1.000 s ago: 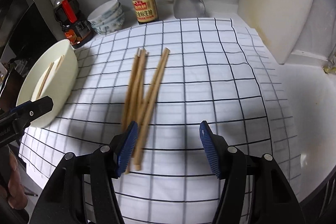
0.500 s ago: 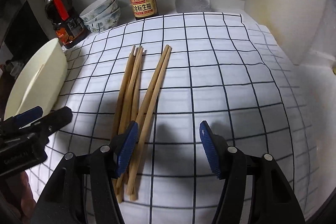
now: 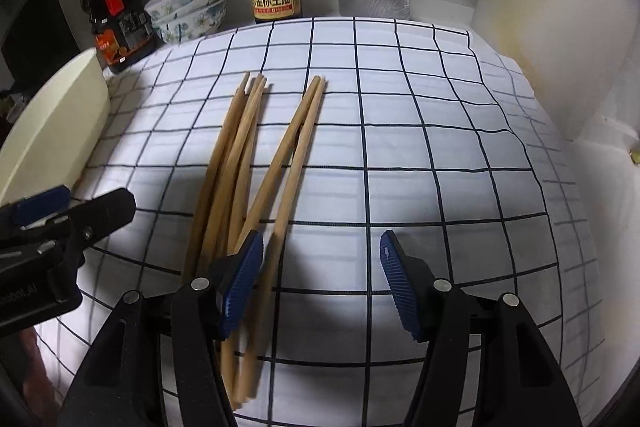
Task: Organize utensils
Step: 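Close the left tool on one chopstick while the right tool grasps another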
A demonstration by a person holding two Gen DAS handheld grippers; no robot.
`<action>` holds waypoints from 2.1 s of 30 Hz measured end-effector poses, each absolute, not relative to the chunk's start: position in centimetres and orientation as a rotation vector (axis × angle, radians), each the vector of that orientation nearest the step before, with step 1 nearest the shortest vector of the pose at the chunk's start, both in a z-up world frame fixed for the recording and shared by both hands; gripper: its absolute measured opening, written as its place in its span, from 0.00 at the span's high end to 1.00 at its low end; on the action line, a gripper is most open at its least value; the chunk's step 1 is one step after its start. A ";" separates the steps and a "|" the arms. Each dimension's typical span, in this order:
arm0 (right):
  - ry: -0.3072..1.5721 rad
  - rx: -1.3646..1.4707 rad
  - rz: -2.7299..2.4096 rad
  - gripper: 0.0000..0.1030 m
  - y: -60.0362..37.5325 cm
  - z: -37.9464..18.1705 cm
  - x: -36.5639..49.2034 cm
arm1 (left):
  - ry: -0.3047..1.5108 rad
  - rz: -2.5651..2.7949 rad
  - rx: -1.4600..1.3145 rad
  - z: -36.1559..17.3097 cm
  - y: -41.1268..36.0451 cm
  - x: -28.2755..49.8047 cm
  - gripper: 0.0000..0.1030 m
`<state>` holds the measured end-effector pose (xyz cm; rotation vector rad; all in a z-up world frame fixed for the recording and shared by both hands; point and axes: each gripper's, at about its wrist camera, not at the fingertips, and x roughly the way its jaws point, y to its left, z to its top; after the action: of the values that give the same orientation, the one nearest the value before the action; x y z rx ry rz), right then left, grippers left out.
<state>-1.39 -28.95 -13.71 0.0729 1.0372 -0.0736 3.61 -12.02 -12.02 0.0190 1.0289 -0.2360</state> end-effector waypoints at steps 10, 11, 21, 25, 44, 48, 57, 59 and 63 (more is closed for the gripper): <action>1.031 0.095 -0.120 0.43 -31.5 -14.0 -2.1 | 1.046 -0.259 0.026 -13.2 -13.8 3.7 0.08; 1.029 0.099 -0.124 0.43 -31.8 -14.0 -2.2 | 1.047 -0.261 0.028 -13.3 -14.0 3.8 0.08; 1.022 0.099 -0.123 0.43 -32.4 -14.0 -2.7 | 1.064 -0.249 0.060 -15.0 -15.2 4.7 0.08; 1.020 0.101 -0.122 0.43 -32.4 -14.0 -2.7 | 1.060 -0.228 0.049 -15.0 -14.5 4.7 0.08; 1.009 0.061 -0.105 0.44 -31.6 -14.2 -1.1 | 1.026 -0.153 0.066 -15.2 -12.8 4.5 0.14; 1.002 0.054 -0.088 0.45 -31.3 -14.3 -0.3 | 1.013 -0.161 0.091 -15.0 -13.3 4.9 0.29; 1.001 0.000 -0.036 0.94 -29.7 -14.1 0.6 | 1.008 -0.218 0.105 -14.4 -14.4 5.1 0.84; 1.002 0.006 -0.031 0.94 -29.7 -14.1 0.5 | 1.016 -0.238 0.107 -14.3 -14.6 4.9 0.92; 1.011 0.049 -0.028 0.94 -30.2 -14.0 0.1 | 1.038 -0.256 0.092 -14.3 -14.6 4.5 0.93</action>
<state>0.13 -30.20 -13.97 0.0487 1.0109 -0.0280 4.50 -14.56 -14.30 0.0920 1.0377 -0.2563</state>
